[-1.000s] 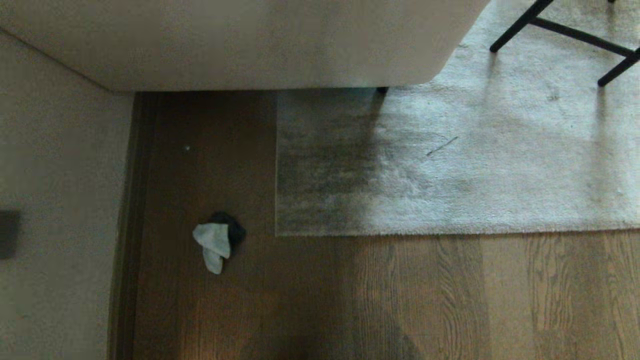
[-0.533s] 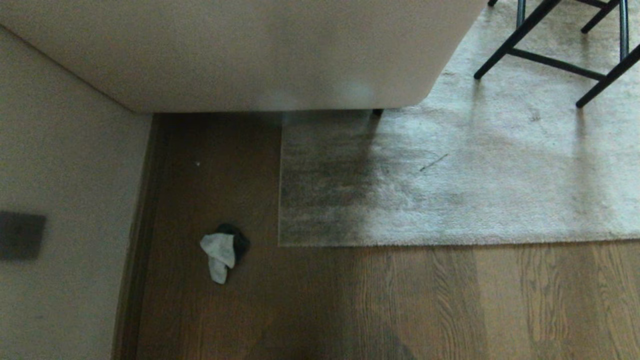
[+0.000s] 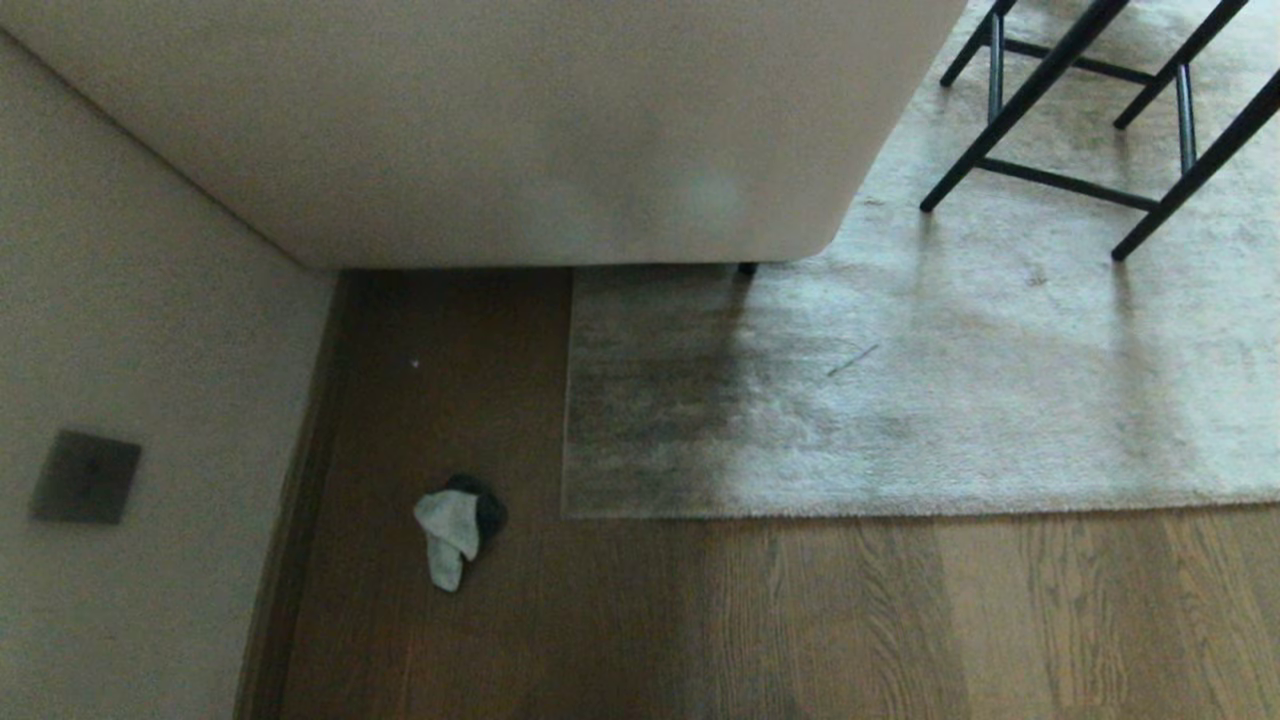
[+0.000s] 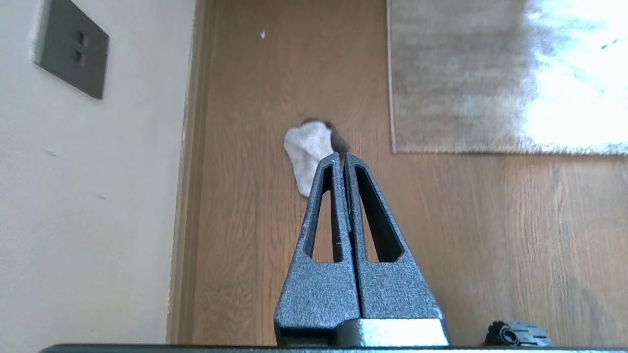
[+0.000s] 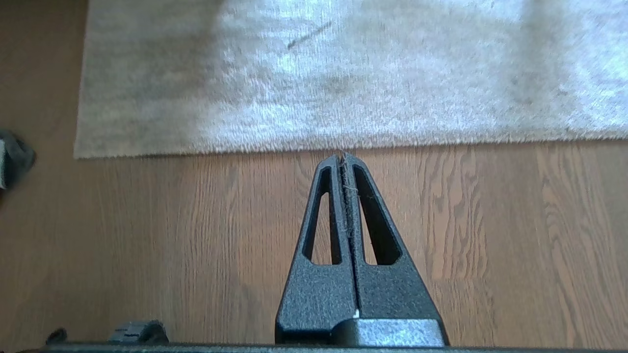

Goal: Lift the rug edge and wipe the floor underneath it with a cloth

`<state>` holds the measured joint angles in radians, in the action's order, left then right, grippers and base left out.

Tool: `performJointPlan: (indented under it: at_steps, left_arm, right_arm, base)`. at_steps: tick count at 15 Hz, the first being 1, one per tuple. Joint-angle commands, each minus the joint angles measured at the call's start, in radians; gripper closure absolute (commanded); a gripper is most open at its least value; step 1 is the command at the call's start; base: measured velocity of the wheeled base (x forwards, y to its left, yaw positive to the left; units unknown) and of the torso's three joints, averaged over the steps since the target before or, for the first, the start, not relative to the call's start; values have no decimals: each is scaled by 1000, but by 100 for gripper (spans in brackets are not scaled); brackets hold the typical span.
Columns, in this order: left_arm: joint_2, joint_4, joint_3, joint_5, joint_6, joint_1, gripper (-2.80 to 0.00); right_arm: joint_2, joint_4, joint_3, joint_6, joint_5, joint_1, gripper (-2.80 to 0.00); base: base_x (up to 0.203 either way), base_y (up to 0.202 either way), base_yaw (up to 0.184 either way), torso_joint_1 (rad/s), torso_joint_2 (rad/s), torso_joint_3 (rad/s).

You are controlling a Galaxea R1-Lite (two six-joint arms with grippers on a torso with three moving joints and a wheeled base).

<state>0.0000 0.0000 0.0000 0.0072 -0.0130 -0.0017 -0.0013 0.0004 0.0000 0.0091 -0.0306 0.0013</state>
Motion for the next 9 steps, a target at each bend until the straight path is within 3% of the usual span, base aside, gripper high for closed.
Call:
performJointPlan:
  at_steps: [1,9]
  left_arm:
    - [0,0,0,0,1,0,0]
    - [0,2,0,2,1,0,0]
  right_arm:
    - [1,0,0,0,0,0,0]
    - [1,0,0,0,0,0,0]
  base:
    - [0,0,0,5,5,203]
    - [0,0,0,1,2,203]
